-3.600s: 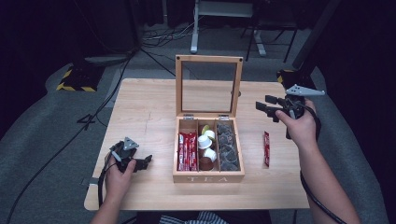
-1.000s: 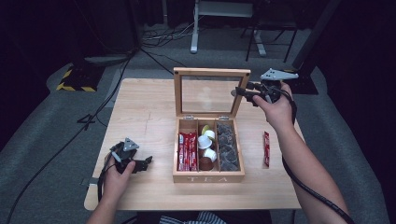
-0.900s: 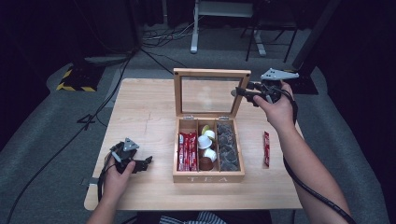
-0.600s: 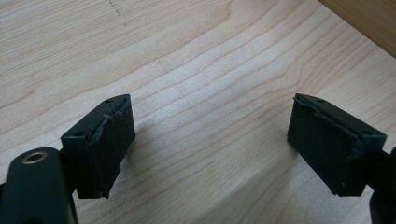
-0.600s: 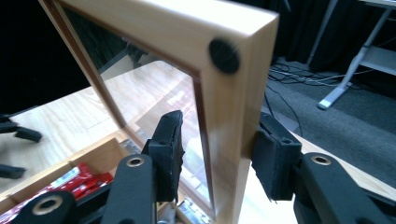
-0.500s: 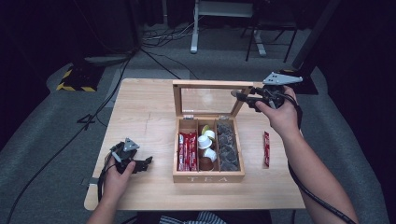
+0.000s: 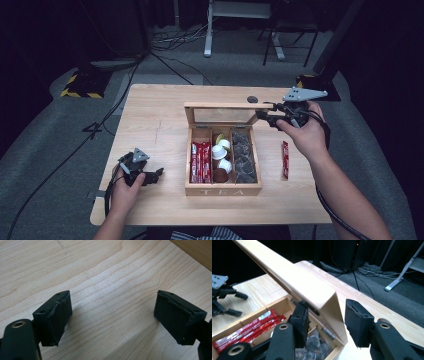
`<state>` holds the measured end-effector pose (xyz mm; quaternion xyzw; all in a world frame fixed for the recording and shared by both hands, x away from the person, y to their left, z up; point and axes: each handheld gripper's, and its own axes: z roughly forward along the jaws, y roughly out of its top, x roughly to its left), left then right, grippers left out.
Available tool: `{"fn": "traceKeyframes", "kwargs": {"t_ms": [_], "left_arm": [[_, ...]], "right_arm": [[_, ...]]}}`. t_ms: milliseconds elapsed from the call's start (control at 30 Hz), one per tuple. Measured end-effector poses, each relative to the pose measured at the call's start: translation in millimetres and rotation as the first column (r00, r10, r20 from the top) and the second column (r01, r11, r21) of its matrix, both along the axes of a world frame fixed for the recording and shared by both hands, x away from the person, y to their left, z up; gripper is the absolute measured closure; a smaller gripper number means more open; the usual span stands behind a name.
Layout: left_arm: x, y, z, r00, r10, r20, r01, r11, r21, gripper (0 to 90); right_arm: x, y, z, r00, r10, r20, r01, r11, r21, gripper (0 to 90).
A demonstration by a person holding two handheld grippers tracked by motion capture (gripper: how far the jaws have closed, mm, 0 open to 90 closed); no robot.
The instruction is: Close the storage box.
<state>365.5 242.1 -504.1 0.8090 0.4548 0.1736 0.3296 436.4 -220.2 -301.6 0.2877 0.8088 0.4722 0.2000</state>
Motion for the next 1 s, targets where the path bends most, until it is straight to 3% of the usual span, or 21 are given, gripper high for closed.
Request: {"fn": "traceKeyframes", "kwargs": {"t_ms": [333,600,800,1000], "left_arm": [[-0.4,-0.4,0.0,1.0,-0.001,0.0,0.001,1.0,0.0,15.3],[-0.7,-0.9,0.0,1.0,0.0,-0.002,0.0,1.0,-0.001,15.3],[-0.7,-0.8,0.0,1.0,-0.003,0.0,0.003,1.0,0.003,15.3],[-0.8,-0.8,0.0,1.0,-0.004,0.0,0.004,1.0,0.002,15.3]], "right_arm": [[-21.3,-0.6,-10.6,0.9999,0.013,-0.005,-0.013,0.9998,-0.014,54.9],[-38.9,1.4,-21.3,0.9996,0.004,0.028,-0.003,0.9983,-0.059,51.4],[-49.2,0.6,-30.3,0.9998,-0.007,0.018,0.008,0.9983,-0.058,49.1],[-60.7,3.1,-38.0,0.9988,-0.004,0.049,0.009,0.9946,-0.104,48.9]]}}
